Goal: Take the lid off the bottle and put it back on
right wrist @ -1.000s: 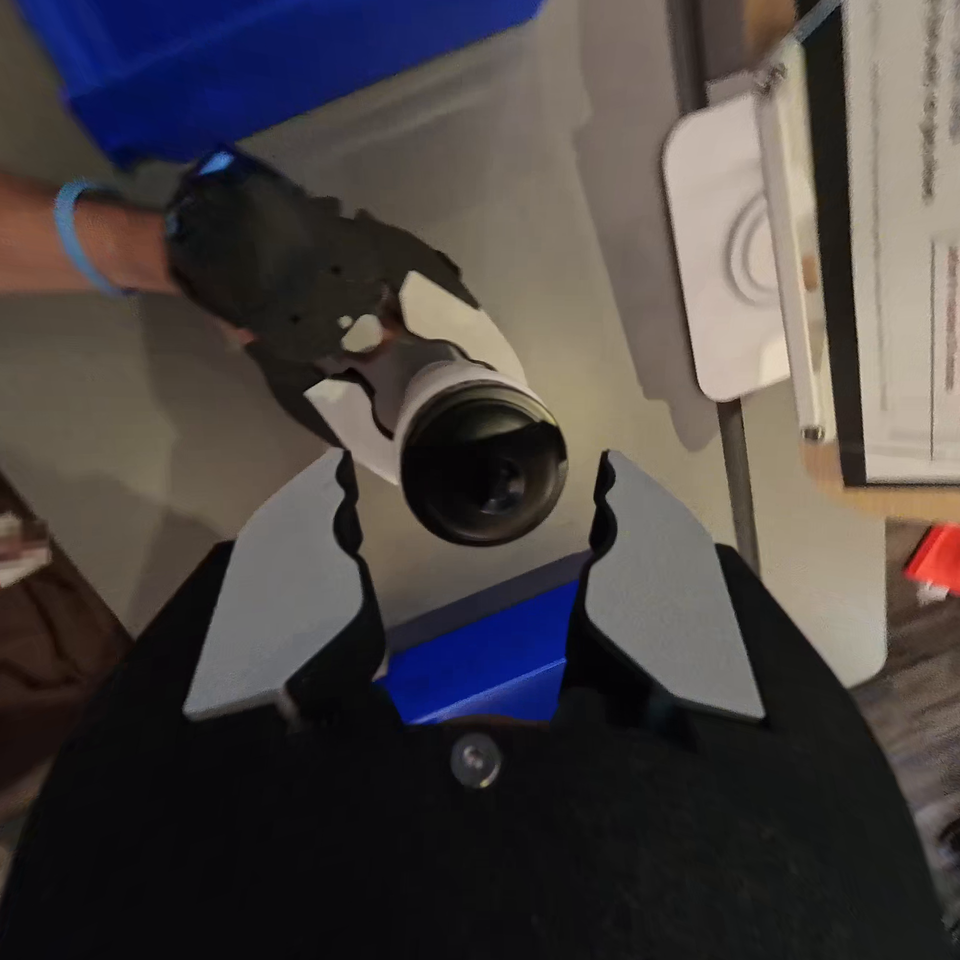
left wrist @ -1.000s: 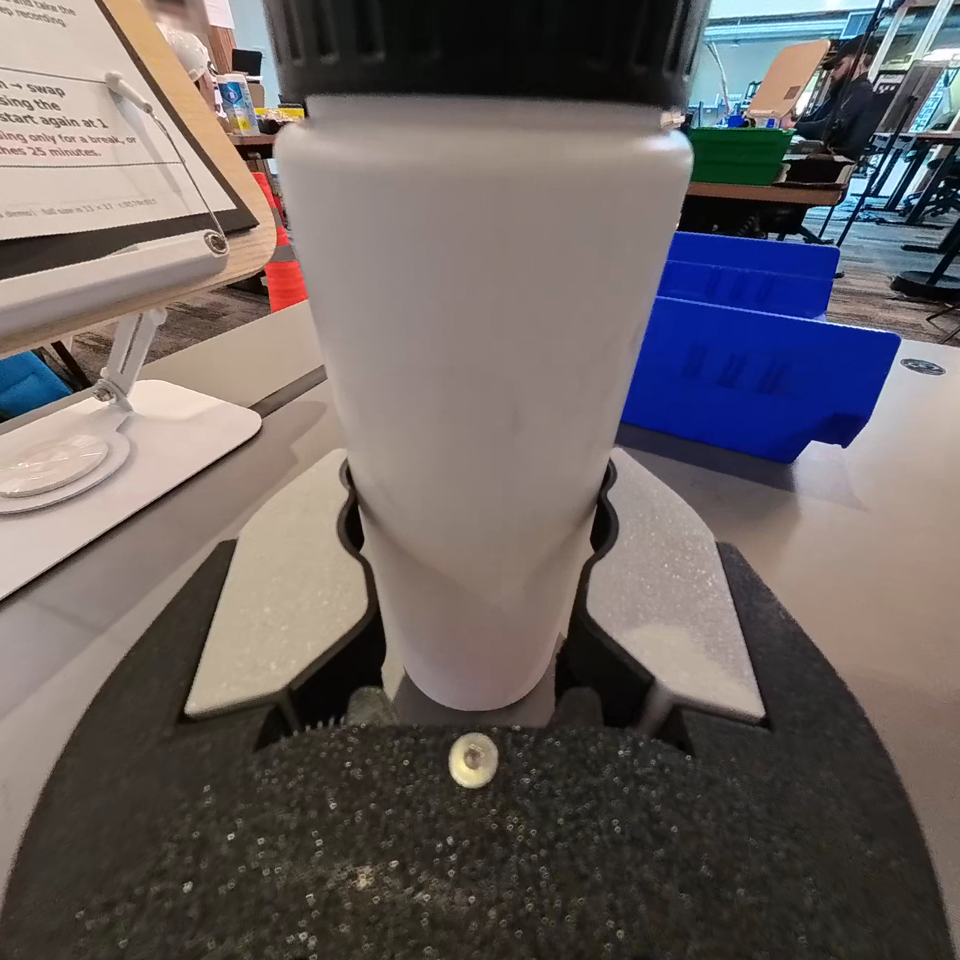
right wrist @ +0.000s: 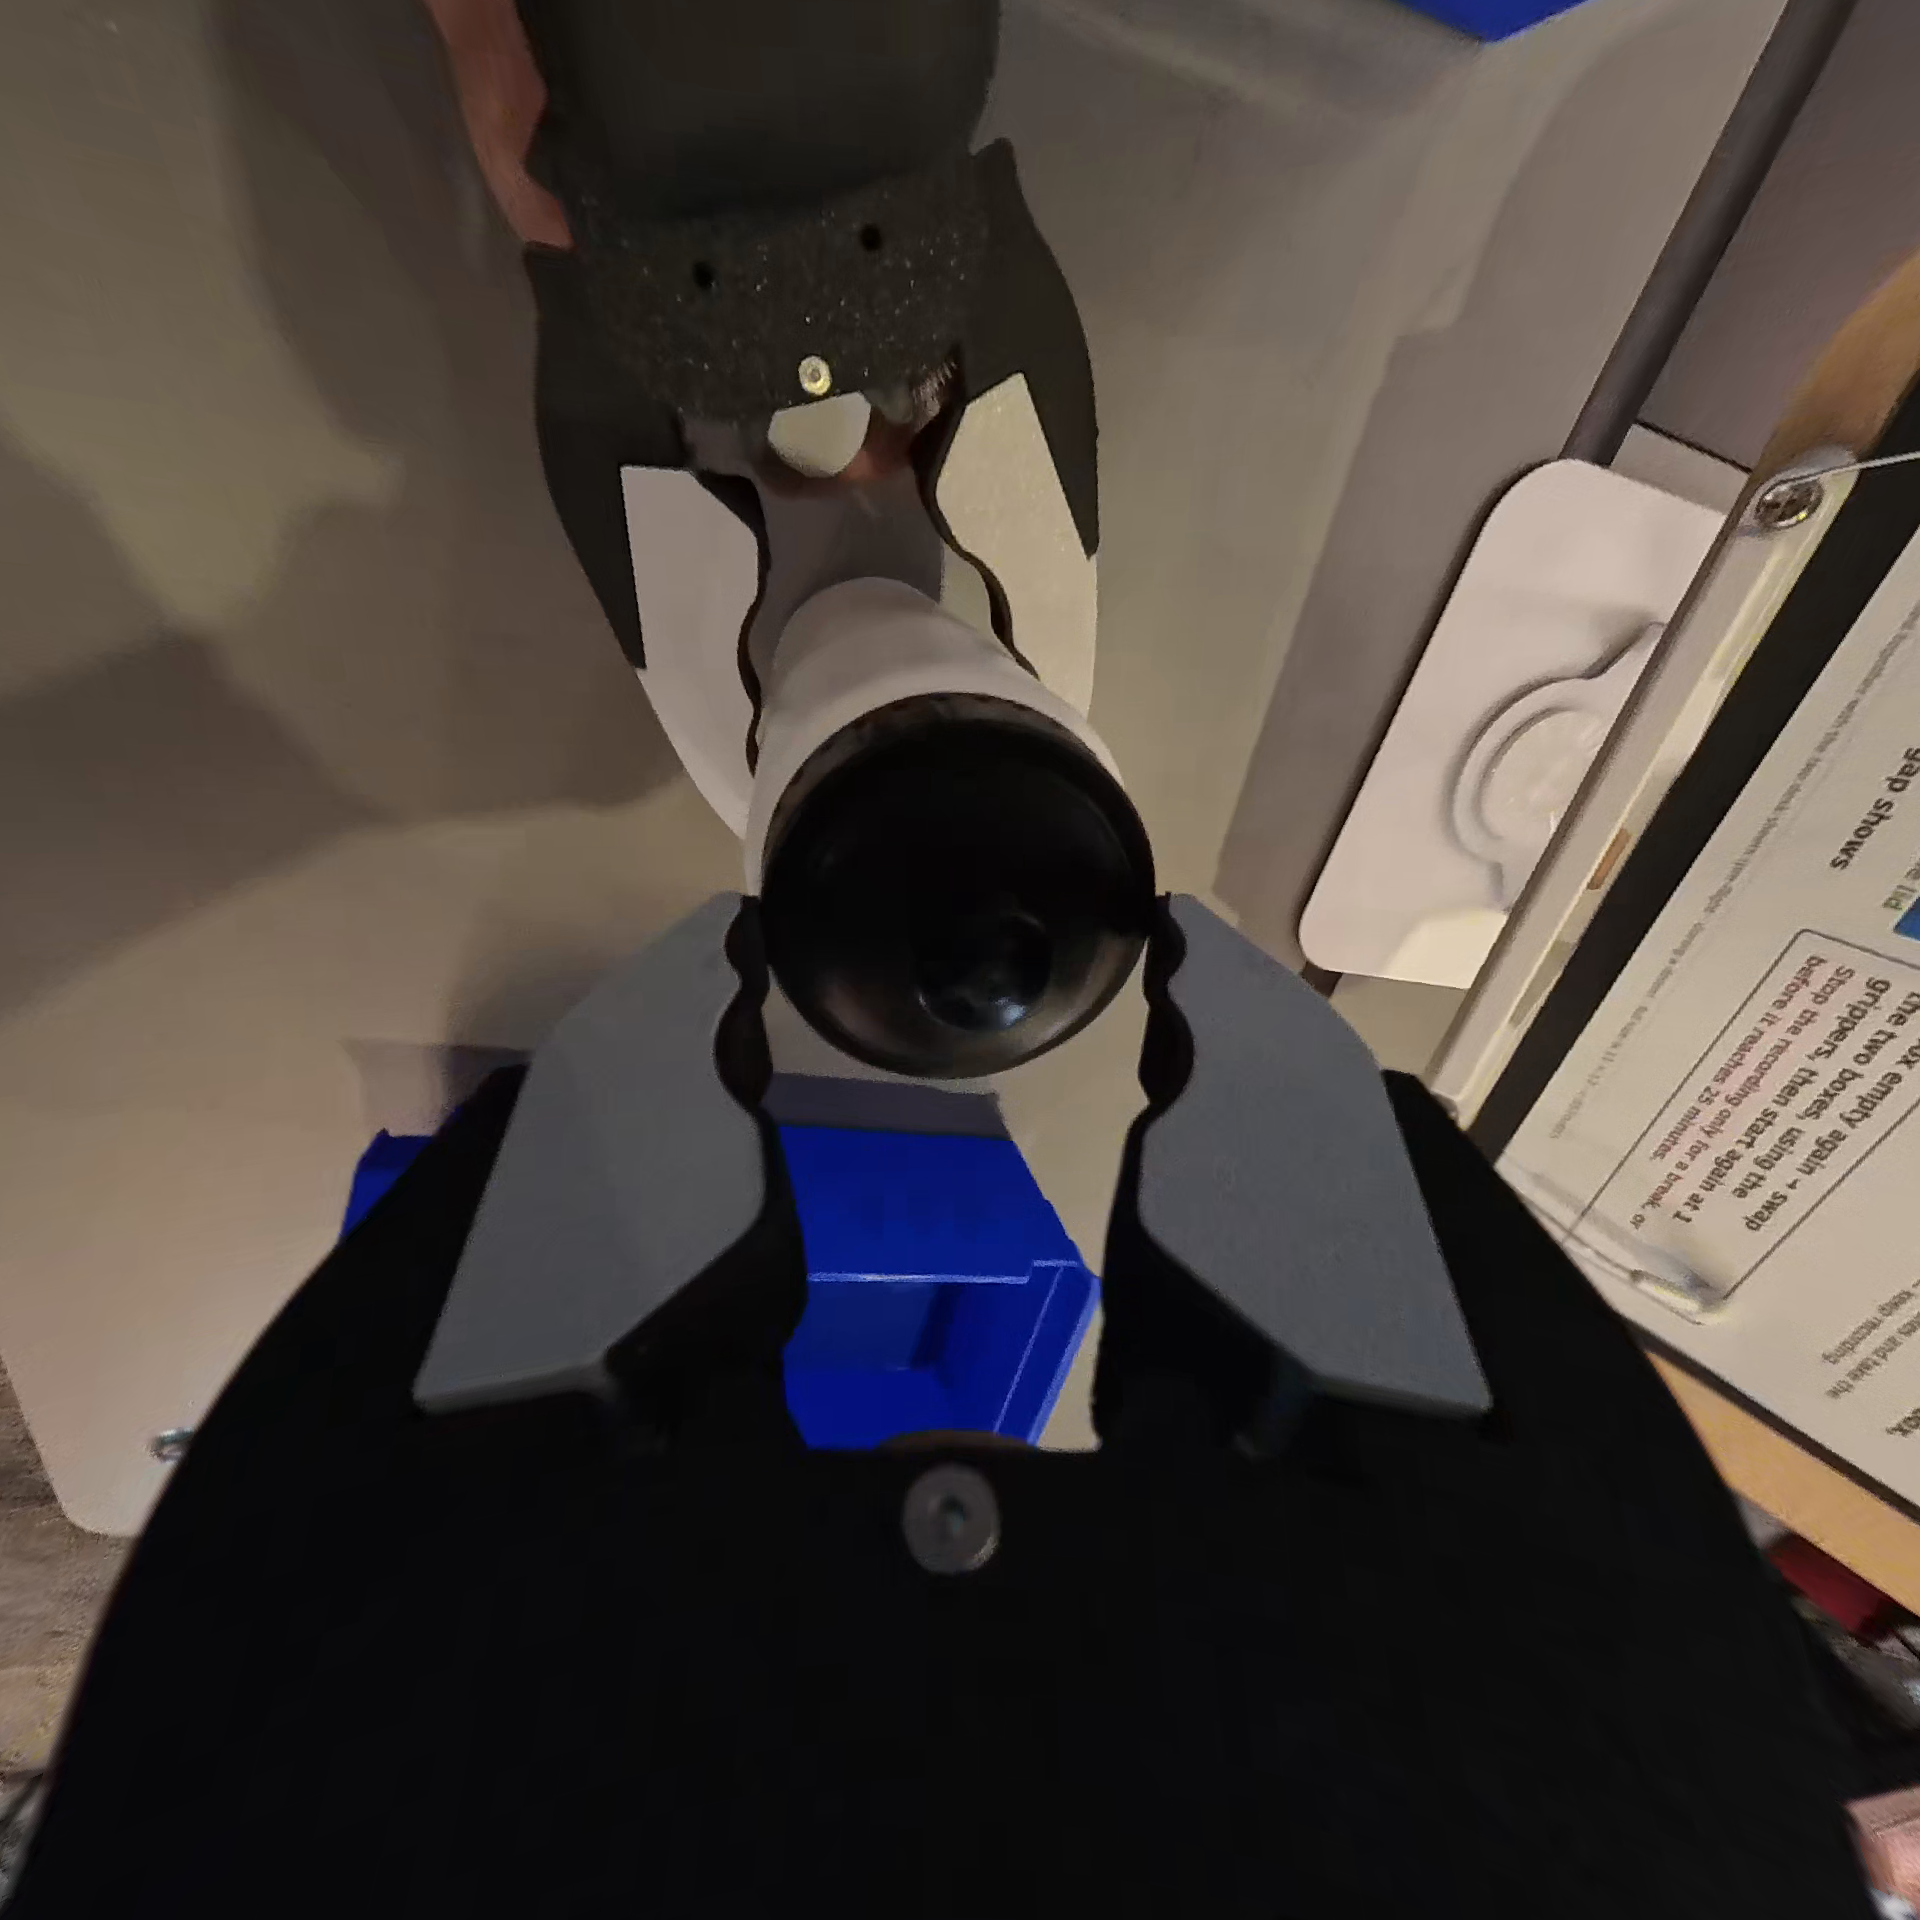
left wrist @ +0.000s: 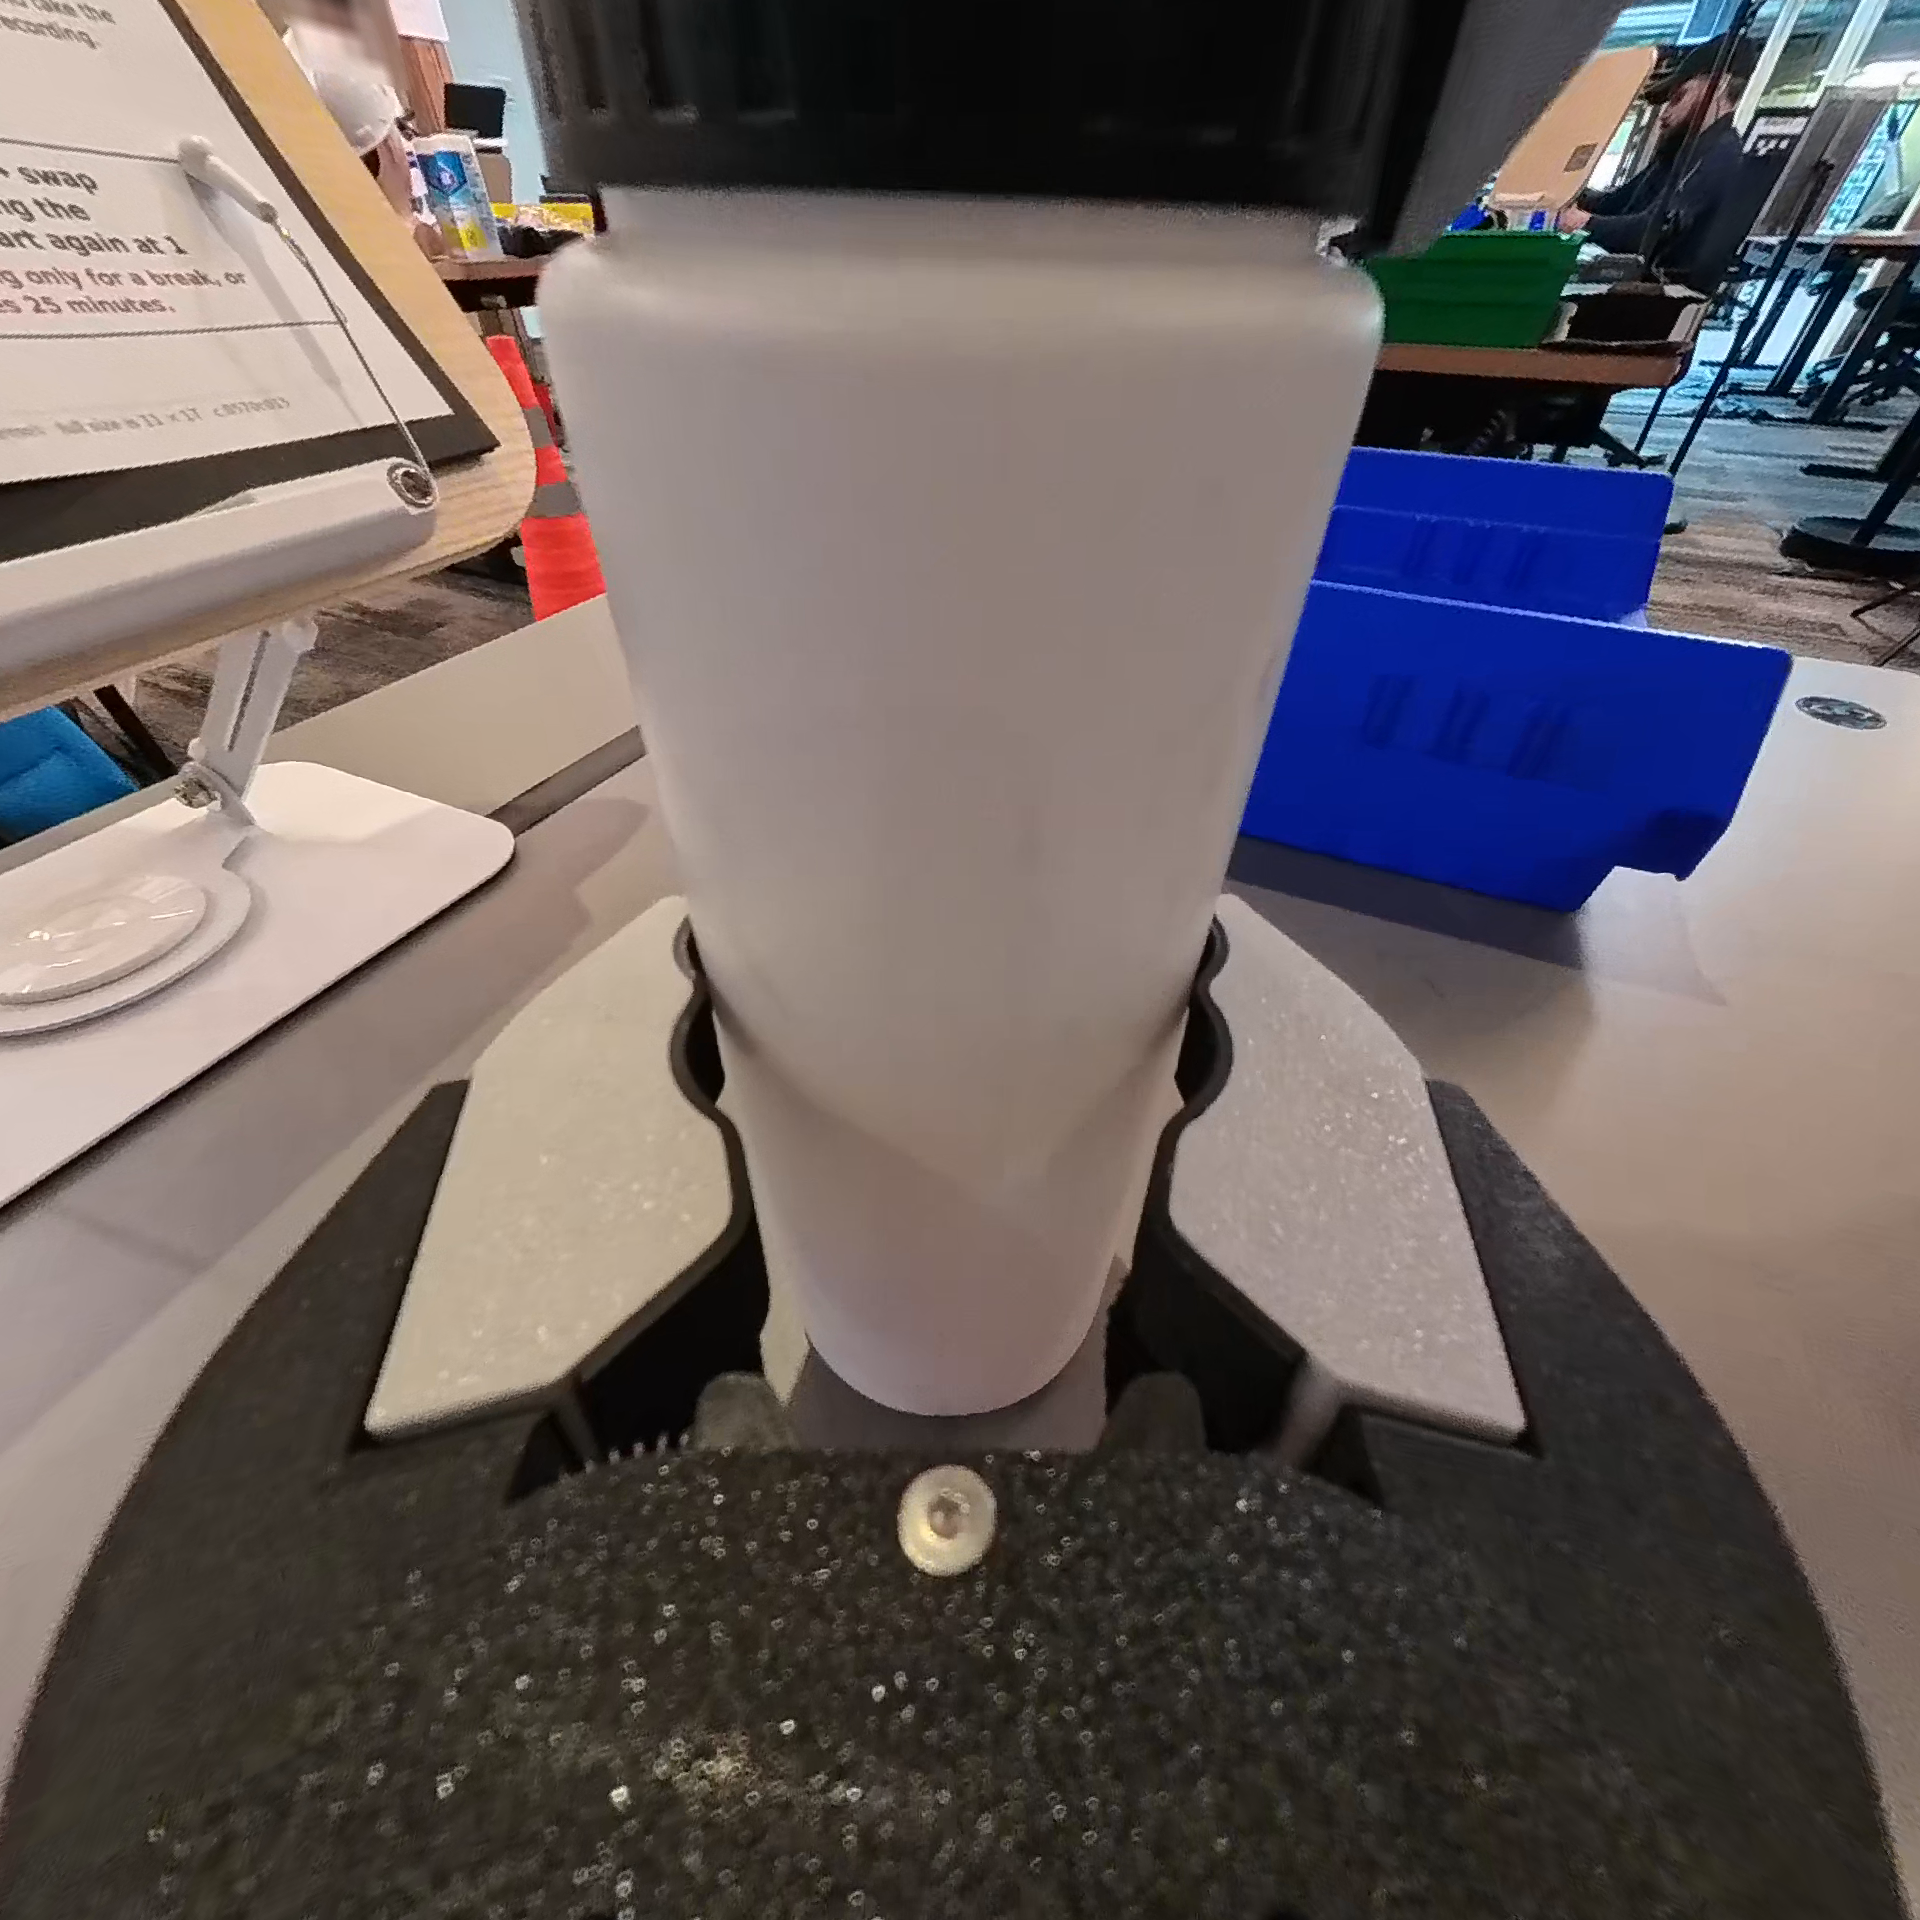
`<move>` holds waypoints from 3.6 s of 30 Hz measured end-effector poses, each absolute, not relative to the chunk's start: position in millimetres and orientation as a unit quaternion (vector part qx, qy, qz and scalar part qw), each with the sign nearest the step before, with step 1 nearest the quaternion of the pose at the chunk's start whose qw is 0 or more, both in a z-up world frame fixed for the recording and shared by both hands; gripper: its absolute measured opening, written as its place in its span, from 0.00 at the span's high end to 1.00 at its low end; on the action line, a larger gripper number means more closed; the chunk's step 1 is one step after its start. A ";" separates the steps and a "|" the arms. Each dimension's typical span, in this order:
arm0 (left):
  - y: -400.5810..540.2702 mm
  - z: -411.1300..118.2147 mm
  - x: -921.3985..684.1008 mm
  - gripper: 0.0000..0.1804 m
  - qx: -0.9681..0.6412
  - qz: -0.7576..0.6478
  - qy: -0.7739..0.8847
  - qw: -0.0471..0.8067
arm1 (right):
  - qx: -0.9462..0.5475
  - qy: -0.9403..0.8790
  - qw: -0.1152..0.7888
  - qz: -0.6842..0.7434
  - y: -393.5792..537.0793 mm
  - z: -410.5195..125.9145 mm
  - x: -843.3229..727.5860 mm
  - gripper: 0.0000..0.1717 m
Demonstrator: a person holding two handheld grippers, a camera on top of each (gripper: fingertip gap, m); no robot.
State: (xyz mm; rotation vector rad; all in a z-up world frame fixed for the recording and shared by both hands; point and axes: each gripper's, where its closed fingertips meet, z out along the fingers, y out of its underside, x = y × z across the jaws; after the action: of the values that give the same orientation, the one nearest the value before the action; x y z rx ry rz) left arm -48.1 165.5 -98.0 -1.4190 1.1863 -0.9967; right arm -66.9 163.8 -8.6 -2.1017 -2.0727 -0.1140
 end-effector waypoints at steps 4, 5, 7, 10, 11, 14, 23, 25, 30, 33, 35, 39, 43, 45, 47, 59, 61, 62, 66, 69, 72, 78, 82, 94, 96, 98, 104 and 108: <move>163.7 -98.0 -47.3 0.52 -0.587 -0.413 0.489 0.496 | -0.759 -0.634 0.140 -0.047 163.9 -2.9 -70.9 0.48; 163.6 -98.0 -47.4 0.52 -0.587 -0.412 0.489 0.496 | -0.777 -0.608 0.157 -0.041 162.7 0.5 -73.8 0.49; 163.6 -98.0 -47.6 0.52 -0.588 -0.413 0.488 0.496 | -0.815 -0.541 0.204 -0.017 160.4 7.6 -83.3 0.48; 164.0 -97.9 -47.7 0.52 -0.588 -0.415 0.486 0.497 | -0.867 -0.416 0.273 -0.004 168.2 21.3 -85.2 0.50; 164.3 -97.8 -47.7 0.52 -0.588 -0.416 0.485 0.497 | -0.886 -0.366 0.284 -0.005 172.3 25.9 -79.3 0.54; 165.3 -97.6 -47.4 0.52 -0.587 -0.421 0.481 0.496 | -0.931 -0.257 0.259 0.022 176.2 25.7 -66.0 0.59; 164.9 -97.8 -46.9 0.52 -0.587 -0.417 0.484 0.497 | -0.970 -0.216 0.110 0.018 161.5 -11.4 -69.2 0.58; 164.6 -97.9 -48.2 0.52 -0.587 -0.415 0.485 0.498 | -0.967 -0.236 0.097 0.009 160.9 -11.1 -69.3 0.58; 163.1 -97.7 -49.2 0.52 -0.583 -0.415 0.491 0.497 | -0.915 -0.400 0.058 -0.004 157.7 -10.9 -69.8 0.58; 160.8 -97.4 -47.7 0.52 -0.575 -0.412 0.499 0.502 | -0.813 -0.580 0.049 -0.020 154.7 -10.7 -66.9 0.58; 158.2 -97.1 -45.7 0.52 -0.570 -0.408 0.505 0.504 | -0.728 -0.683 0.055 -0.033 152.6 -10.2 -63.1 0.58; 155.7 -97.7 -44.2 0.52 -0.572 -0.423 0.501 0.492 | -0.725 -0.686 0.050 -0.029 153.2 -9.3 -62.0 0.58; 156.6 -97.9 -45.0 0.52 -0.577 -0.424 0.497 0.490 | -0.766 -0.631 0.123 0.016 152.7 7.2 -72.6 0.53; 156.8 -97.8 -45.1 0.52 -0.577 -0.425 0.495 0.491 | -0.803 -0.566 0.184 0.022 163.1 19.9 -73.3 0.49; 156.9 -97.7 -45.1 0.52 -0.577 -0.425 0.495 0.492 | -0.856 -0.465 0.219 0.055 167.4 25.9 -73.7 0.49; 158.7 -97.5 -43.8 0.52 -0.578 -0.426 0.492 0.492 | -0.963 -0.188 0.148 0.122 158.8 -10.3 -69.3 0.58; 158.4 -97.6 -44.4 0.52 -0.578 -0.424 0.493 0.493 | -0.964 -0.203 0.130 0.110 157.6 -10.3 -68.9 0.59; 157.6 -97.5 -44.4 0.52 -0.576 -0.423 0.495 0.494 | -0.961 -0.228 0.118 0.105 156.2 -10.0 -69.0 0.59; 155.2 -97.5 -44.0 0.52 -0.572 -0.420 0.501 0.495 | -0.926 -0.363 0.052 0.092 150.4 -9.9 -66.9 0.59; 153.4 -97.2 -43.5 0.52 -0.566 -0.417 0.507 0.499 | -0.833 -0.548 0.037 0.070 146.9 -8.9 -65.6 0.59; 156.1 -97.8 -43.5 0.52 -0.574 -0.423 0.499 0.492 | -0.741 -0.667 0.072 0.020 153.7 -3.7 -65.5 0.60; 156.0 -97.8 -45.0 0.52 -0.575 -0.427 0.497 0.490 | -0.762 -0.628 0.154 0.015 148.0 19.2 -81.9 0.61; 156.2 -97.7 -44.6 0.52 -0.576 -0.428 0.495 0.490 | -0.858 -0.447 0.251 -0.021 151.2 33.9 -71.8 0.48; 157.5 -97.5 -43.6 0.52 -0.575 -0.432 0.491 0.492 | -0.975 -0.128 0.182 -0.011 153.1 -4.2 -71.5 0.53; 157.3 -97.6 -43.9 0.52 -0.577 -0.428 0.492 0.492 | -0.977 -0.111 0.178 -0.036 159.1 -6.1 -65.7 0.59; 157.3 -97.7 -44.9 0.52 -0.578 -0.428 0.492 0.490 | -0.979 -0.108 0.169 -0.028 160.0 -5.6 -67.6 0.60; 152.8 -97.6 -44.8 0.52 -0.570 -0.420 0.505 0.494 | -0.960 -0.255 0.112 -0.028 149.9 -6.0 -66.5 0.59; 151.8 -97.6 -44.4 0.52 -0.567 -0.427 0.505 0.491 | -0.872 -0.482 0.078 -0.030 149.6 -6.1 -66.4 0.60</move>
State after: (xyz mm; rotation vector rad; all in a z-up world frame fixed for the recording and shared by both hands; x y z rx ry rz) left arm -44.4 151.8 -97.6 -1.3774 1.2254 -1.0362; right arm -66.4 149.6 -6.1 -2.6124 -1.4435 -0.0902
